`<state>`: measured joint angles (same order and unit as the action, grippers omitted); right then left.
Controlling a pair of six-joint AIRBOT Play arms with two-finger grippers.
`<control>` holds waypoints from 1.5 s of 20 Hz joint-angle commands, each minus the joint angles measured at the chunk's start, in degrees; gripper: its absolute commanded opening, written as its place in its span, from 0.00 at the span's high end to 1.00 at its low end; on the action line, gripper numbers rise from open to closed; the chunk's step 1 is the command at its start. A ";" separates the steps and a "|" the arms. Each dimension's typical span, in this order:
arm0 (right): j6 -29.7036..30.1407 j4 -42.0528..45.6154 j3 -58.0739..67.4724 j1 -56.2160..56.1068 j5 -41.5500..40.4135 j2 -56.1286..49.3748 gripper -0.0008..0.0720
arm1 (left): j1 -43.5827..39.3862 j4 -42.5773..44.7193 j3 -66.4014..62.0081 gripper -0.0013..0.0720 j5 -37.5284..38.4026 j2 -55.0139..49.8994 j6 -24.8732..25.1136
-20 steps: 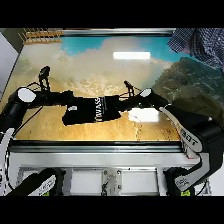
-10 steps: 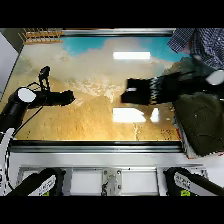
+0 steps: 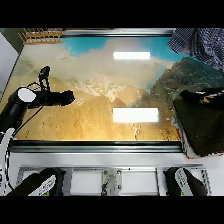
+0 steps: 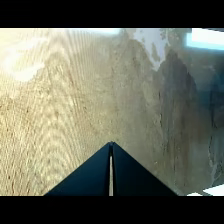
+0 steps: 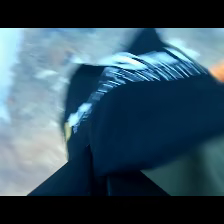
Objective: Fold the clothes and pants, and hang the long-sleeved shirts on hangers.
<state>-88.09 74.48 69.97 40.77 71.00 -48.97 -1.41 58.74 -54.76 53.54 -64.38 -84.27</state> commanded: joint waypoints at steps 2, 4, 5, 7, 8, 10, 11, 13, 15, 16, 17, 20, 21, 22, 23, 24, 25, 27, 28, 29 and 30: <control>-4.09 10.62 -0.74 3.67 10.82 2.93 0.97 | -0.04 0.04 0.02 0.97 0.00 0.02 0.07; -5.42 15.45 -2.60 3.67 12.83 3.72 0.97 | -0.04 0.07 0.02 0.97 0.04 0.02 0.09; -5.42 16.85 -4.00 3.67 13.90 3.96 0.97 | -0.04 0.09 0.02 0.97 0.02 0.02 0.09; -5.44 18.32 -7.65 3.67 14.64 4.20 0.97 | -0.04 0.09 0.02 0.97 0.02 0.02 0.09; -5.44 18.36 -9.44 3.67 14.80 4.17 0.97 | -0.04 0.09 0.02 0.97 0.04 0.02 0.09; -6.51 18.60 -12.26 3.67 16.20 4.20 0.97 | -0.04 0.09 0.02 0.97 0.28 0.02 0.09; -6.49 18.91 -13.31 3.67 16.35 4.20 0.96 | -0.04 0.11 0.02 0.97 0.46 0.02 0.09; -6.49 19.45 -14.45 3.67 16.48 4.17 0.64 | -0.04 0.13 0.02 0.97 0.46 0.02 0.11; -6.47 19.43 -14.14 3.67 16.44 4.22 0.26 | -0.04 0.13 0.02 0.97 0.50 0.02 0.11; -6.32 19.10 -13.53 3.61 15.52 4.52 0.26 | -0.04 0.11 0.02 0.97 0.52 0.02 0.09; -5.20 17.59 -12.76 3.08 13.33 5.68 0.26 | -0.04 0.09 0.02 0.97 0.74 0.02 0.09; 0.11 3.50 -11.76 -2.45 1.33 12.28 0.26 | -0.04 0.07 0.02 0.97 1.55 0.02 0.09; 2.01 -1.95 -11.78 -5.57 -1.44 13.60 0.26 | -0.04 0.04 0.02 0.97 1.49 0.02 0.07; 4.17 -6.38 -11.78 -9.05 -2.71 13.92 0.26 | -0.04 0.07 0.02 0.97 1.46 0.02 0.07; 6.23 -10.12 -11.82 -13.33 -2.82 13.64 0.26 | -0.04 0.09 0.02 0.97 1.44 0.02 0.07; 7.43 -12.35 -11.96 -17.79 -2.84 13.00 0.26 | -0.04 0.07 0.02 0.97 1.49 0.02 0.07; 7.98 -13.38 -12.17 -23.17 -3.17 12.07 0.26 | -0.04 0.07 0.02 0.97 1.57 0.02 0.07; 8.00 -12.72 -12.59 -33.75 -3.82 9.60 0.26 | -0.04 0.00 0.02 0.97 1.95 0.02 0.04; 8.02 -11.93 -12.61 -38.21 -3.96 8.13 0.26 | -0.04 0.00 0.02 0.97 1.73 0.02 0.04; 8.02 -11.02 -12.61 -42.40 -4.17 6.56 0.26 | -0.04 0.00 0.02 0.97 1.75 0.02 0.04; 8.07 -10.64 -12.61 -45.77 -4.20 4.98 0.27 | -0.04 0.00 0.00 0.97 1.75 0.02 0.04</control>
<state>-81.21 64.82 57.49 6.48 68.23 -40.62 -1.41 58.76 -54.76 55.24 -64.38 -84.27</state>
